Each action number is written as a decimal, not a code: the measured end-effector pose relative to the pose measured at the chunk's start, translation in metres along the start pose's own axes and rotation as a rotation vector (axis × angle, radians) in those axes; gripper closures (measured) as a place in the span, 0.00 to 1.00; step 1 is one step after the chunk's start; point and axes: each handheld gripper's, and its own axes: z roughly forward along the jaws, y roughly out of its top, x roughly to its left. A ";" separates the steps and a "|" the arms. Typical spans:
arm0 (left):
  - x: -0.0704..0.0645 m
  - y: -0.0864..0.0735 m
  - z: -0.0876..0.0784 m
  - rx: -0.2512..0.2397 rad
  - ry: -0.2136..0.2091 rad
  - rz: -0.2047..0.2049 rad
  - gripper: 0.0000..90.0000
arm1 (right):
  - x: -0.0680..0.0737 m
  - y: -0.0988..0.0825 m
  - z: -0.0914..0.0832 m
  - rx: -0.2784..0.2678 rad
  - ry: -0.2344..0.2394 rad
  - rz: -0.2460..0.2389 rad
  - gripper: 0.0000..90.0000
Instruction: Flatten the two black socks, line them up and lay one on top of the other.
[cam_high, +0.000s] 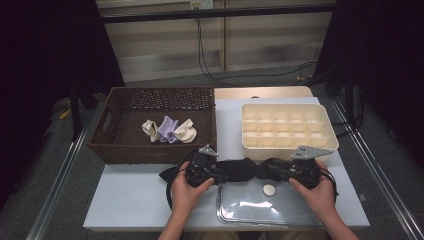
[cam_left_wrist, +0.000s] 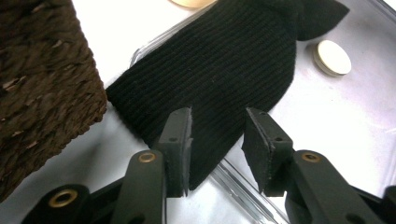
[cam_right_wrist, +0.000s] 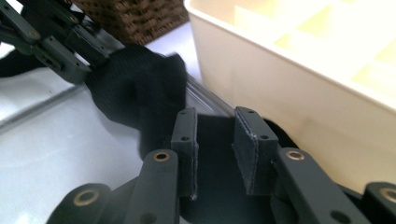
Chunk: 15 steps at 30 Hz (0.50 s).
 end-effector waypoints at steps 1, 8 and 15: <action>0.000 0.000 0.000 0.005 0.007 0.005 0.72 | -0.001 -0.002 -0.001 0.005 -0.003 0.005 0.78; -0.001 -0.002 -0.001 0.037 0.029 0.022 0.89 | 0.000 -0.018 0.008 0.074 -0.007 -0.017 0.78; 0.000 -0.002 -0.007 0.098 0.009 0.024 0.96 | 0.006 -0.021 0.009 0.106 0.002 -0.048 0.98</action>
